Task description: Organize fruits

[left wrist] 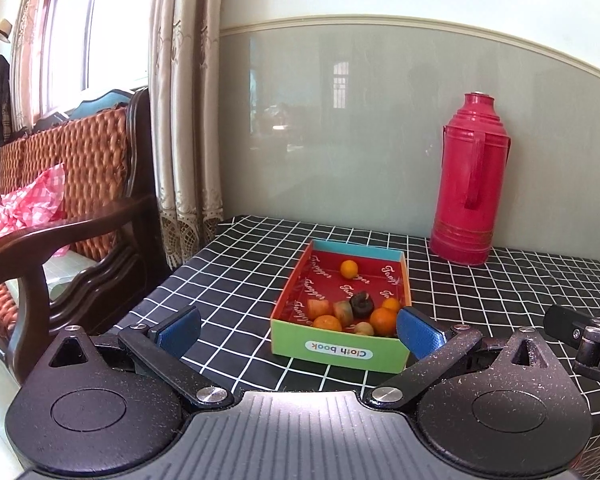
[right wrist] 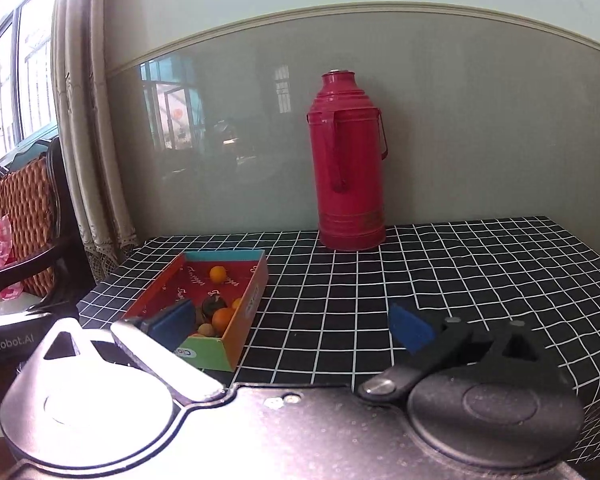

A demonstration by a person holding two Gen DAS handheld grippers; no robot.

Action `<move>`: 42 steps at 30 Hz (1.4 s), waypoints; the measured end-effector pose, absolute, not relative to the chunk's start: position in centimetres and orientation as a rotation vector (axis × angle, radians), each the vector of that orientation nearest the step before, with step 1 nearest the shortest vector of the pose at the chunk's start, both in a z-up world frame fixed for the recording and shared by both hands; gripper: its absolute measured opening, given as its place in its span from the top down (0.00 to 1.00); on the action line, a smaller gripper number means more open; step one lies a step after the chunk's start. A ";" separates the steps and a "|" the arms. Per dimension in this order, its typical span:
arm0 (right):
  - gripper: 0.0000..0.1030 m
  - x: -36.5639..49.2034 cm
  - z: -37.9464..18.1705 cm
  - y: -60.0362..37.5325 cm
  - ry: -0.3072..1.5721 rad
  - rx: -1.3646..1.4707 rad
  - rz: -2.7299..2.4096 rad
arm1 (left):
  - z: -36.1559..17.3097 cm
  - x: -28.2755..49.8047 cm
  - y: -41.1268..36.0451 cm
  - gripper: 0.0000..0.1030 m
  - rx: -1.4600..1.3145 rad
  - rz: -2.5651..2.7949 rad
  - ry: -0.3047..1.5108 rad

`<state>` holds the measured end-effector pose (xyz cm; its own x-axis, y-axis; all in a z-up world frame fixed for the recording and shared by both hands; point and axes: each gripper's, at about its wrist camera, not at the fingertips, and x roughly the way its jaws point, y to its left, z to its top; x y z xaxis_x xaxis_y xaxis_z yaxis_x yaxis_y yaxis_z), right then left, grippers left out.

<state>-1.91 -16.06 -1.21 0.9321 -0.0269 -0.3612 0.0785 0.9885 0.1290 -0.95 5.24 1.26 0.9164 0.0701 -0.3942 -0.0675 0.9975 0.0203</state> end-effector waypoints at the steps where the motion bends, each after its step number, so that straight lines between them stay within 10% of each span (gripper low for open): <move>1: 0.06 -1.9 -1.2 -16.0 0.367 0.141 -0.055 | 1.3 -0.9 5.2 0.00 0.005 0.071 0.406; 42: 0.06 -1.8 -0.7 -15.2 0.362 0.119 -0.053 | 0.7 -0.3 4.8 0.00 0.023 0.078 0.427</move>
